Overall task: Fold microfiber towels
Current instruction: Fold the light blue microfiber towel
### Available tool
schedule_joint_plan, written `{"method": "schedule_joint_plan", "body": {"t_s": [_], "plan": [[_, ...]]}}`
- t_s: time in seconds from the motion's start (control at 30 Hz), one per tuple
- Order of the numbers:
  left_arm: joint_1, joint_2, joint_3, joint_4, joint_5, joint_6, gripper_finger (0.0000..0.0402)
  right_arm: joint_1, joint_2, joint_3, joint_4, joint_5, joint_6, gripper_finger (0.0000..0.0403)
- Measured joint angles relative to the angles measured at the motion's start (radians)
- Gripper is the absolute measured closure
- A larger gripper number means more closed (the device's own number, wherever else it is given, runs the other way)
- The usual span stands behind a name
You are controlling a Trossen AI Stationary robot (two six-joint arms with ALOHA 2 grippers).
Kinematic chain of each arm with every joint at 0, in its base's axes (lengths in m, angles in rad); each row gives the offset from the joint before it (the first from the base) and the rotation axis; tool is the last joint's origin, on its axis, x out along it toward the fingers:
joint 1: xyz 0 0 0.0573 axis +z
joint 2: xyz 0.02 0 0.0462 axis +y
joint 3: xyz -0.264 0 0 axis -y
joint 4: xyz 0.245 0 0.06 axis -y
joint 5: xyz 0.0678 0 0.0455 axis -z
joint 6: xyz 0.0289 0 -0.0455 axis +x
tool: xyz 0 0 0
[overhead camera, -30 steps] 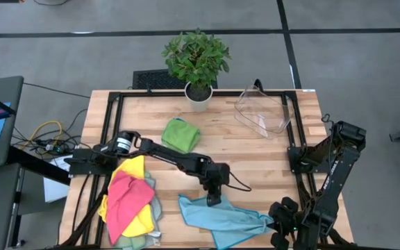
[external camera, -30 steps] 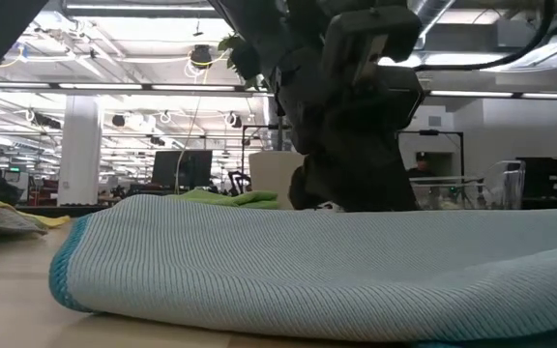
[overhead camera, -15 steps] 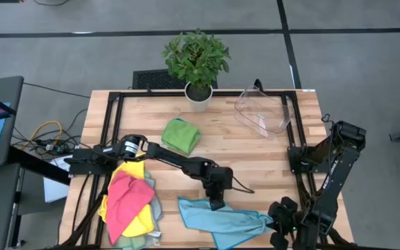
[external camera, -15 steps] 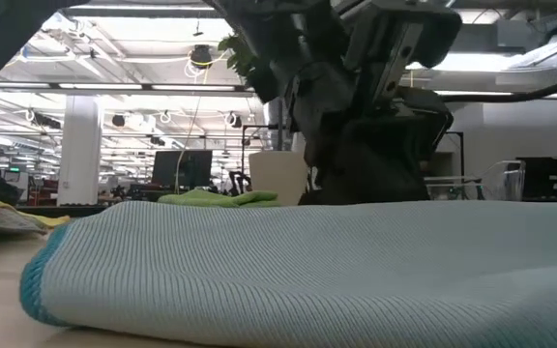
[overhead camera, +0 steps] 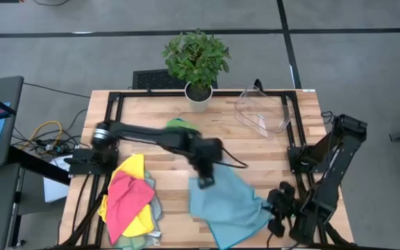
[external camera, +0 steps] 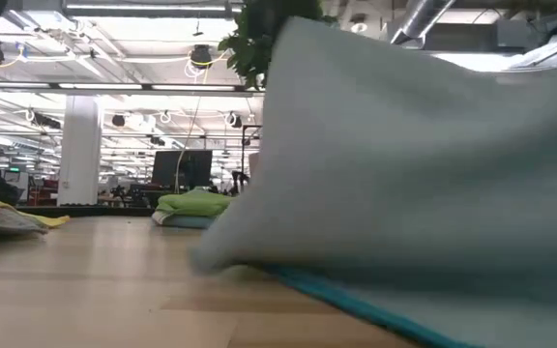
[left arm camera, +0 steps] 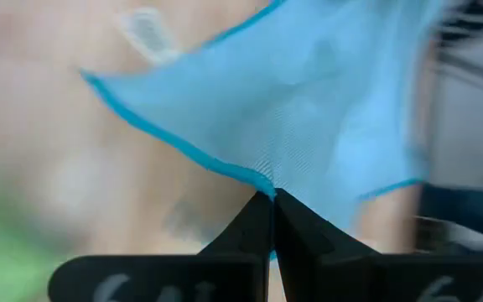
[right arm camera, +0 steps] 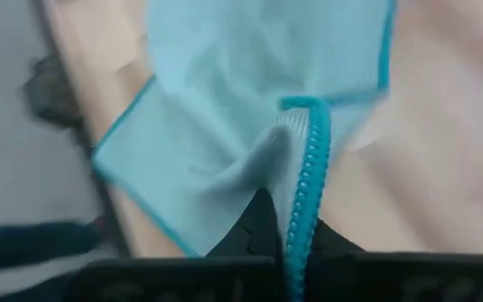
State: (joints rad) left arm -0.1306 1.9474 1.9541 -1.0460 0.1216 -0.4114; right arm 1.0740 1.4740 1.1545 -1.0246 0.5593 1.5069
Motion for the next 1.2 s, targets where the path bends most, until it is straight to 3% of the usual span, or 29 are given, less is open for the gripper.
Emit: {"method": "schedule_joint_plan", "body": {"t_s": [0.13, 0.27, 0.43, 0.57, 0.7, 0.9, 1.2], "plan": [[-0.02, -0.125, -0.012, -0.15, -0.319, 0.008, 0.0401, -0.024, -0.12, 0.0, -0.22, 0.096, 0.06, 0.0388], [-0.001, -0.192, -0.012, -0.235, -0.564, 0.008, 0.0401, -0.121, -0.254, 0.0, -0.353, 0.156, -0.002, 0.0383], [0.034, -0.217, -0.013, -0.261, -0.748, 0.007, 0.0401, -0.259, -0.391, 0.0, -0.404, 0.193, -0.201, 0.0389], [0.023, -0.218, -0.023, -0.272, -0.791, -0.028, 0.0401, -0.305, -0.431, 0.0, -0.353, 0.176, -0.312, 0.0387], [-0.035, -0.215, -0.128, -0.272, -0.798, -0.127, 0.0401, -0.269, -0.39, -0.012, -0.298, 0.129, -0.334, 0.0387], [-0.201, -0.213, -0.38, -0.149, -0.72, -0.338, 0.0401, -0.157, -0.236, -0.043, -0.189, 0.05, -0.262, 0.0382], [-0.452, -0.212, -0.687, -0.001, -0.641, -0.753, 0.0401, -0.004, 0.013, -0.052, 0.048, 0.025, -0.105, 0.0382]]}}
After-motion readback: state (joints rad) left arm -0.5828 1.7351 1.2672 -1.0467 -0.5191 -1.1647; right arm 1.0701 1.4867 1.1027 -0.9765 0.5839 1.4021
